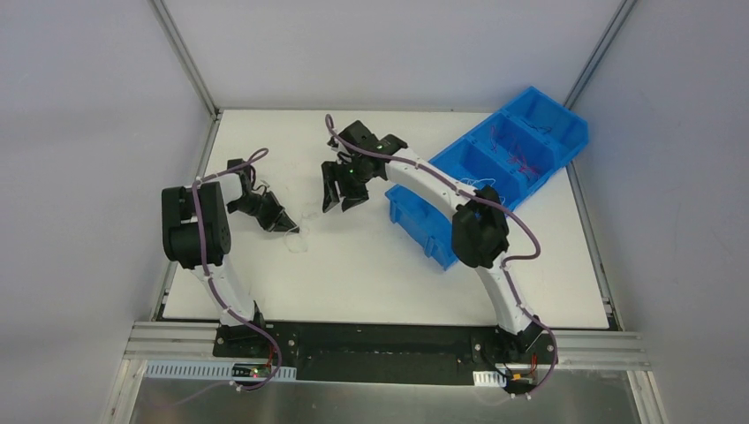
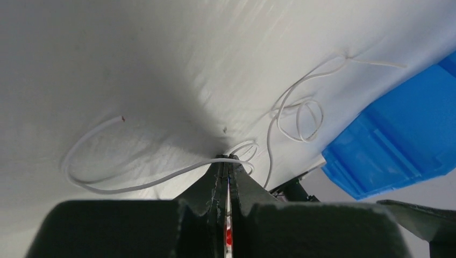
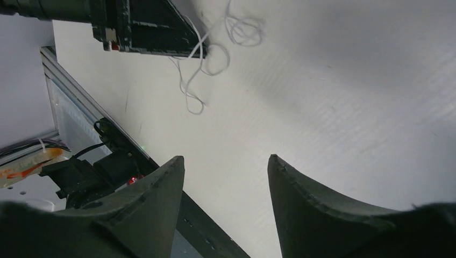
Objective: Untangle the cables
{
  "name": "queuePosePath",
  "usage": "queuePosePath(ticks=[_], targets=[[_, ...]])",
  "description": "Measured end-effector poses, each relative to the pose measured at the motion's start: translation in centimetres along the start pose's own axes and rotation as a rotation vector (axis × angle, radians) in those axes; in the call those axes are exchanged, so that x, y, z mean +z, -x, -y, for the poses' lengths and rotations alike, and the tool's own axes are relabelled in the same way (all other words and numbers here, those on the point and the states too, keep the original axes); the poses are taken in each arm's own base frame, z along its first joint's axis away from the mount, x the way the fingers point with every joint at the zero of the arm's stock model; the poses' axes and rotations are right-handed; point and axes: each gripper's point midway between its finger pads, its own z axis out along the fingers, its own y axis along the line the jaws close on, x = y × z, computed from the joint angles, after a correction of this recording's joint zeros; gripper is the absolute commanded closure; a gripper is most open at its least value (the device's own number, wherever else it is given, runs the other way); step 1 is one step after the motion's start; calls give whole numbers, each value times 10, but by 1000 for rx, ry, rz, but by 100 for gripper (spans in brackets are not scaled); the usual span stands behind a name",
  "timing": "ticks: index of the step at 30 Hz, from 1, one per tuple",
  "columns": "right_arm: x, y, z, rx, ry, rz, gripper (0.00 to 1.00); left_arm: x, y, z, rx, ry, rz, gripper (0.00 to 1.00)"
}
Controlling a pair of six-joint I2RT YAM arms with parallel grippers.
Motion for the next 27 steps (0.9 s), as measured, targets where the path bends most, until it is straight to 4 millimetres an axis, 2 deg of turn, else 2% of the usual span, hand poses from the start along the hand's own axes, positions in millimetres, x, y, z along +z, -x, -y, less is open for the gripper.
queuePosePath(ticks=[2,5,11,16,21,23,24,25,26,27], targets=[[14,0,-9,-6,28,-12,37,2,-8,0,-5,-11,-19,100],[32,-12,-16,3,63,-59,36,5,-17,3,-2,-31,-43,100],[53,-35,-31,7,123,-134,38,10,-25,9,-10,-58,-66,100],[67,-52,-42,-10,147,-175,46,11,-25,11,-21,-66,-67,100],[90,-62,-39,-12,129,-206,53,12,-30,10,-28,-80,-83,100],[101,-64,-33,-5,119,-215,63,12,-32,10,-33,-85,-92,100],[105,-65,-30,0,114,-221,74,12,-33,10,-34,-88,-96,100],[110,-67,-26,6,107,-228,86,12,-34,10,-34,-90,-98,95],[113,-68,-22,10,100,-233,99,12,-34,11,-34,-91,-99,82],[116,-69,-20,17,98,-239,100,12,-34,11,-33,-93,-100,66]])
